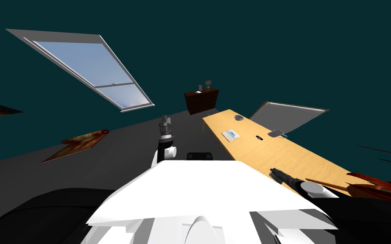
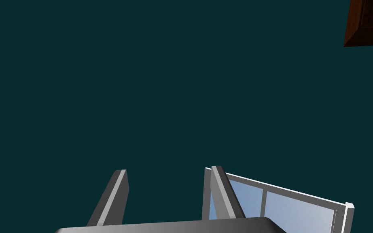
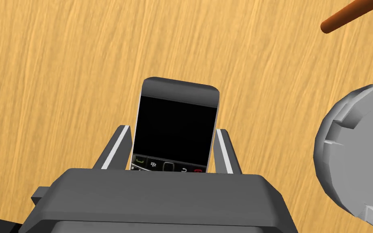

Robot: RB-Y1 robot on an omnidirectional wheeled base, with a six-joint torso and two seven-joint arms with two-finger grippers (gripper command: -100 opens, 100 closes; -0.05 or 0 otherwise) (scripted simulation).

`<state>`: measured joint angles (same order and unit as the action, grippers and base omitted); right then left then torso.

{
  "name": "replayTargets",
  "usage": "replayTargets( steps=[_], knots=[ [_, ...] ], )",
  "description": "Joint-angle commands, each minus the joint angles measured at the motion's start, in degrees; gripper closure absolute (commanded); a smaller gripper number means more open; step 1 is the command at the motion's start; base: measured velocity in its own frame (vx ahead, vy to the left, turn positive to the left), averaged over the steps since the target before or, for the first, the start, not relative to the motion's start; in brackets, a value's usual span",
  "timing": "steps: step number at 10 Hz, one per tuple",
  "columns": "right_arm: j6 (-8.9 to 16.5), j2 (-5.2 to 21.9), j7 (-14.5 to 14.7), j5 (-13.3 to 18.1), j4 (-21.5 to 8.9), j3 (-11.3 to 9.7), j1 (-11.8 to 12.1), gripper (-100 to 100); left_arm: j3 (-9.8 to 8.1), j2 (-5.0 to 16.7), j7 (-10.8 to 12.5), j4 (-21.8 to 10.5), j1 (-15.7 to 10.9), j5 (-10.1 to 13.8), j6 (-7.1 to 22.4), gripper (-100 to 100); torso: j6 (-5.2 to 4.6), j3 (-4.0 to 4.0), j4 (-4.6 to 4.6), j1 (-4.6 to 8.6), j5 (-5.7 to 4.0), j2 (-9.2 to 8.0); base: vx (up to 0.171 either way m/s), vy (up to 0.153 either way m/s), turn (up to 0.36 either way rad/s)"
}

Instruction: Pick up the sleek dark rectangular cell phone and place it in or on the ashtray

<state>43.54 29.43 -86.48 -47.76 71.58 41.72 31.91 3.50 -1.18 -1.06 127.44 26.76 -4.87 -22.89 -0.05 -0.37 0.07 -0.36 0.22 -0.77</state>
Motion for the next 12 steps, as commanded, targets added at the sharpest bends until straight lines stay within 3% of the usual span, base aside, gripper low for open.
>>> replayTargets(
  steps=[1,9,12],
  knots=[
    [-1.1,1.0,0.7,-1.5,1.7,1.2,-0.2,100,0.0,0.0,0.0,0.0,0.0,0.0,0.0,0,0.0,0.0,0.0,0.0,0.0,0.0,-0.247,0.053,-0.07],
    [-3.2,3.6,2.6,-4.6,7.1,4.2,-0.2,100,0.0,0.0,0.0,0.0,0.0,0.0,0.0,0,-0.01,0.01,0.02,0.24,-0.11,0.05,-0.168,0.023,-0.033],
    [-0.4,5.0,1.5,-5.2,8.0,4.6,1.7,100,-0.01,0.0,0.0,0.0,0.0,0.0,0.0,0,0.06,0.02,0.0,0.54,-0.16,0.06,-0.152,-0.098,0.061]
  ],
)
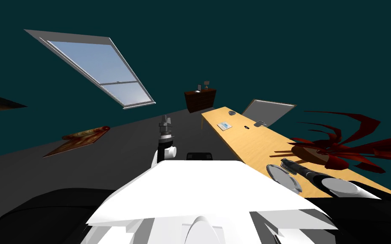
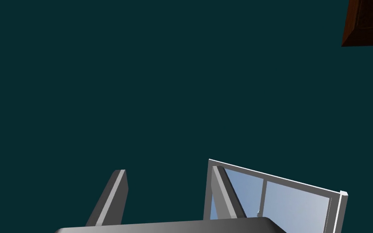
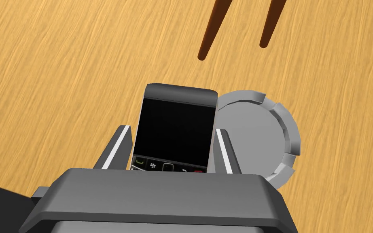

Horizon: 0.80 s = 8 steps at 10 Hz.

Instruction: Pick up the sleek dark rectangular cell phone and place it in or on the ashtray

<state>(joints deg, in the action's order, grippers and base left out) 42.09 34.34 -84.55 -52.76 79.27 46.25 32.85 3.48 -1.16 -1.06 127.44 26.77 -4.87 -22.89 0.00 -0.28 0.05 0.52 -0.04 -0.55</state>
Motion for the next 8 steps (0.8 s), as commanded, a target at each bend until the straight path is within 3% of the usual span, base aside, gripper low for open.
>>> replayTargets(
  steps=[1,4,5,8],
  knots=[
    [2.0,0.2,-0.9,-0.2,0.2,-0.1,1.2,100,0.0,0.0,0.0,0.0,0.0,0.0,0.0,0,0.0,0.0,0.0,0.0,0.0,0.0,-0.042,-0.165,0.091],
    [5.0,-0.1,-2.6,-0.1,-0.5,-1.2,2.7,100,0.0,0.0,0.0,0.0,0.0,0.0,0.0,0,0.07,0.33,-0.1,-0.07,-0.09,0.6,0.016,-0.11,0.061],
    [7.2,-0.5,-3.8,0.0,-1.2,-2.1,3.7,100,0.0,0.0,0.0,0.0,0.0,0.0,0.0,0,0.06,0.35,-0.1,-0.08,-0.09,0.63,-0.008,-0.174,0.094],
    [10.7,-1.3,-5.8,0.1,-2.4,-3.6,5.2,100,-0.01,0.0,0.0,0.0,0.0,0.0,0.0,0,-0.09,0.3,-0.09,0.17,-0.19,0.54,0.005,-0.164,0.057]
  ],
)
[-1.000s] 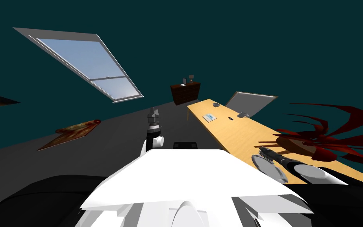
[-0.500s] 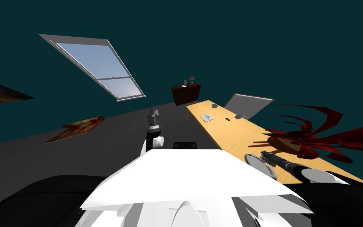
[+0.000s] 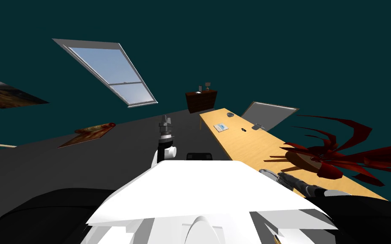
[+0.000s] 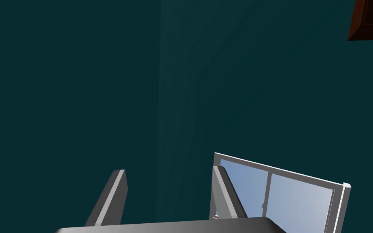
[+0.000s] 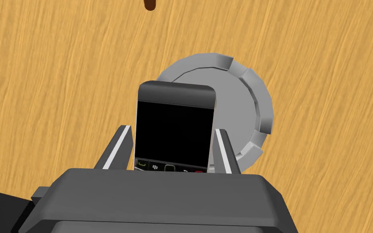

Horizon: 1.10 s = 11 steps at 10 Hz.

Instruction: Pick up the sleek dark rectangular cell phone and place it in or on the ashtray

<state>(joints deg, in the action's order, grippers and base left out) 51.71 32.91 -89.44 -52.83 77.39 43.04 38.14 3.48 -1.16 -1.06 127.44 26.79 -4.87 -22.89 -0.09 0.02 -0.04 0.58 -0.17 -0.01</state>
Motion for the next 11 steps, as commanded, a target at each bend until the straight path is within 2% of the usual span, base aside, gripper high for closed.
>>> replayTargets(
  steps=[1,4,5,6,7,11],
  knots=[
    [2.2,-0.1,-1.6,0.3,-0.9,-0.9,0.4,100,0.0,0.0,0.0,0.0,0.0,0.0,0.0,0,0.0,0.0,0.0,0.0,0.0,0.0,0.013,-0.113,0.044],
    [5.9,-1.1,-3.8,0.5,-2.4,-2.6,1.9,100,0.0,0.0,0.0,0.0,0.0,0.0,0.0,0,-0.05,0.04,-0.02,-0.16,0.06,0.07,0.02,-0.113,0.054],
    [6.5,-1.2,-4.1,0.6,-2.6,-2.9,2.2,100,0.0,0.0,0.0,0.0,0.0,0.0,0.0,0,-0.04,0.06,-0.02,-0.11,0.03,0.1,0.035,-0.116,0.037],
    [5.8,-0.9,-3.4,0.3,-2.8,-2.6,1.9,100,0.0,0.0,0.0,0.0,0.0,0.0,0.0,0,-0.03,0.07,-0.01,-0.14,0.05,0.13,0.015,-0.048,-0.003],
    [6.1,-1.0,-3.6,0.3,-2.9,-2.6,2.1,-100,0.01,0.0,0.0,0.0,0.0,0.0,0.0,0,0.05,0.05,0.01,-0.35,0.1,0.11,0.002,-0.01,-0.001],
    [6.1,-1.0,-3.6,0.3,-2.9,-2.6,2.0,-100,0.01,0.0,0.0,0.0,0.0,0.0,0.0,0,0.05,0.02,0.02,-0.6,0.17,0.06,0.0,0.0,0.0]
  ],
)
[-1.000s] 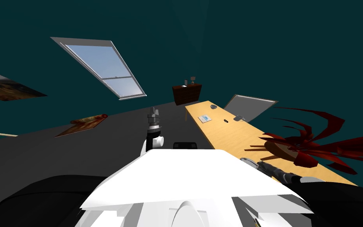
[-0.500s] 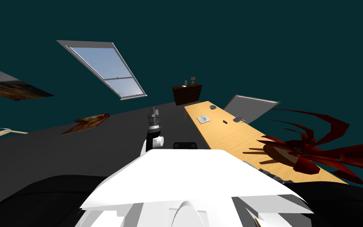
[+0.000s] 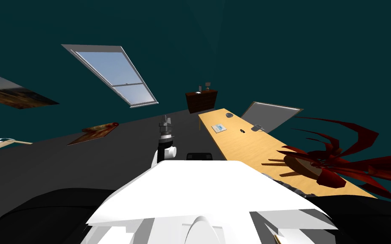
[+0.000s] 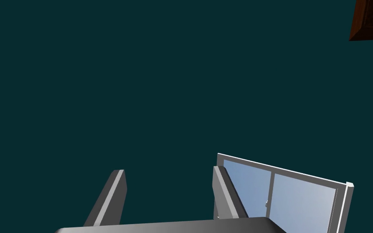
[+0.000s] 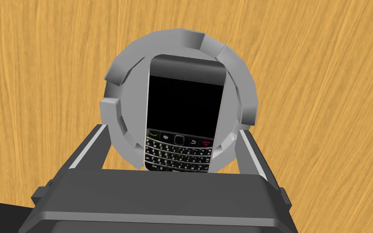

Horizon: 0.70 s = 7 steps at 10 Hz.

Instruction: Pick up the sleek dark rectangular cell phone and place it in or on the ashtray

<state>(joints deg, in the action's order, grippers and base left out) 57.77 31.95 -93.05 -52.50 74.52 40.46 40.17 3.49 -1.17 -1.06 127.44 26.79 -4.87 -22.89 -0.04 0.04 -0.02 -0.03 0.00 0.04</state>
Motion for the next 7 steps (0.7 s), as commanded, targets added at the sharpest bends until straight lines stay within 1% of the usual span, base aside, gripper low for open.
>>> replayTargets(
  steps=[1,2,3,5,7],
  knots=[
    [0.0,0.0,0.0,0.0,0.0,0.0,0.0,0,0.0,0.0,0.0,0.0,0.0,0.0,0.0,0,0.0,0.0,0.0,0.0,0.0,0.0,0.0,0.0,0.0],
    [1.9,1.4,-1.8,-1.1,2.2,0.8,1.4,-100,0.0,0.0,0.0,0.0,0.0,0.0,0.0,0,0.0,0.0,0.0,0.0,0.0,0.0,-0.018,0.017,0.042],
    [2.5,1.9,-2.4,-1.5,3.0,1.0,1.9,-100,0.0,0.0,0.0,0.0,0.0,0.0,0.0,0,0.01,-0.02,0.01,-0.06,0.03,-0.05,-0.031,0.024,0.038],
    [5.1,3.7,-4.8,-2.9,6.0,2.1,3.8,-100,0.0,0.0,0.0,0.0,0.0,0.0,0.0,0,0.0,-0.07,0.03,-0.11,0.04,-0.13,-0.04,0.031,0.04],
    [6.3,4.7,-6.0,-3.6,7.5,2.6,4.8,-100,0.0,0.0,0.0,0.0,0.0,0.0,0.0,0,-0.01,-0.09,0.03,-0.12,0.03,-0.15,-0.033,0.024,0.019]
  ],
)
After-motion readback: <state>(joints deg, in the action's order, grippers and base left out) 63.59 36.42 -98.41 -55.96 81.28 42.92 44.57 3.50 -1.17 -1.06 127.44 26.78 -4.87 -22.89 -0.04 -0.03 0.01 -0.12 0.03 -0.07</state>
